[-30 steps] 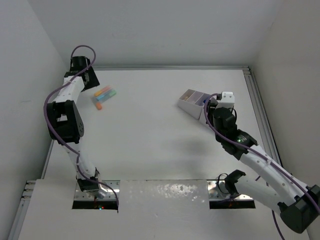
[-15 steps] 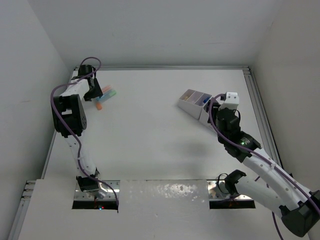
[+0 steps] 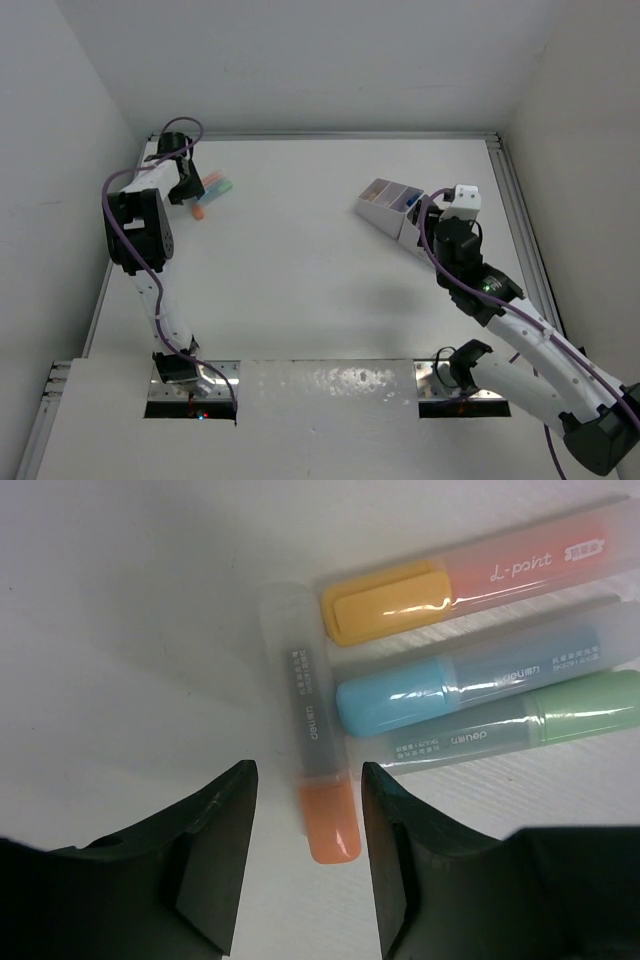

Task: Sort the stationery into containers
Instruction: Pick up the pen from the center of the board.

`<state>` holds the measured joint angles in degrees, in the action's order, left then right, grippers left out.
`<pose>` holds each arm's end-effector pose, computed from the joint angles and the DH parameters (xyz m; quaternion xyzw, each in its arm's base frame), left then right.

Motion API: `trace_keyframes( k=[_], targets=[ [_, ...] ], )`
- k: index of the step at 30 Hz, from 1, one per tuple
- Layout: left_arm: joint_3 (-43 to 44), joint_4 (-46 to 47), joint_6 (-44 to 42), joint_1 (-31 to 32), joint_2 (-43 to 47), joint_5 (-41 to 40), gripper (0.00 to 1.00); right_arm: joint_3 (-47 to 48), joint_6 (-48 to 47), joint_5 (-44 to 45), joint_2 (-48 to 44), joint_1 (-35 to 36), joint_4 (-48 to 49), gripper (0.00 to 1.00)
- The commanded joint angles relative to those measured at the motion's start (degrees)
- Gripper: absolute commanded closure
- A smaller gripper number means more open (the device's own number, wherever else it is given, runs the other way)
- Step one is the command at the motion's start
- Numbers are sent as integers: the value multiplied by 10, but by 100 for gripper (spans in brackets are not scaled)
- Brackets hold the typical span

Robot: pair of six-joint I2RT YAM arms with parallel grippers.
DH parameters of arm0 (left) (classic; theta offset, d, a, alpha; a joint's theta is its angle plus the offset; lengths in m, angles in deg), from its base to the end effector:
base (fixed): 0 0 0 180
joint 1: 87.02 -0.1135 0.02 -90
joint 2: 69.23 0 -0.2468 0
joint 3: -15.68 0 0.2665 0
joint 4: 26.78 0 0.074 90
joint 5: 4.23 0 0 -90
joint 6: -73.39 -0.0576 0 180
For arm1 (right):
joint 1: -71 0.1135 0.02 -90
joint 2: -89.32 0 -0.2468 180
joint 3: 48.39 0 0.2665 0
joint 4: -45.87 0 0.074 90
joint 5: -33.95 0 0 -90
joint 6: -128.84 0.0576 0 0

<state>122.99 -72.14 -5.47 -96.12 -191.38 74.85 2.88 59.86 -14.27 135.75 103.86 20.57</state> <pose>0.4661 0.0857 0.1409 -0.1931 0.9427 0.0874 0.2576 0.2098 0.0899 0.2739 0.1231 0.7843 -0.0197 0.6077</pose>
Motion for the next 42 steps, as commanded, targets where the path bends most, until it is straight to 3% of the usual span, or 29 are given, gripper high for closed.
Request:
trace_keyframes(
  k=[1,9,18,22,26,32,35,37,38,42],
  targets=[
    [-9,14,12,-2,-5,-9,56,3,3,14,-10,3,6,51],
    [-34,26,12,-5,9,-13,67,0,5,17,-15,4,6,51],
    [-54,20,19,-16,7,-15,71,0,1,23,-19,4,3,50],
    [-66,23,22,-24,13,-18,81,0,2,23,-20,4,2,49],
    [-68,15,26,-31,20,-11,100,2,1,20,-17,4,1,49],
    [-64,40,-18,-36,93,19,100,15,-14,6,-15,4,-5,49],
    [-75,91,-95,-12,161,39,100,30,-22,-21,-8,4,-8,49],
    [-89,119,-196,39,212,76,100,53,-14,-56,-1,3,-1,49],
    [-89,123,-197,39,226,84,100,53,-14,-70,-1,4,-1,49],
    [-25,71,-255,146,231,136,100,90,1,-148,49,4,80,49]
  ],
)
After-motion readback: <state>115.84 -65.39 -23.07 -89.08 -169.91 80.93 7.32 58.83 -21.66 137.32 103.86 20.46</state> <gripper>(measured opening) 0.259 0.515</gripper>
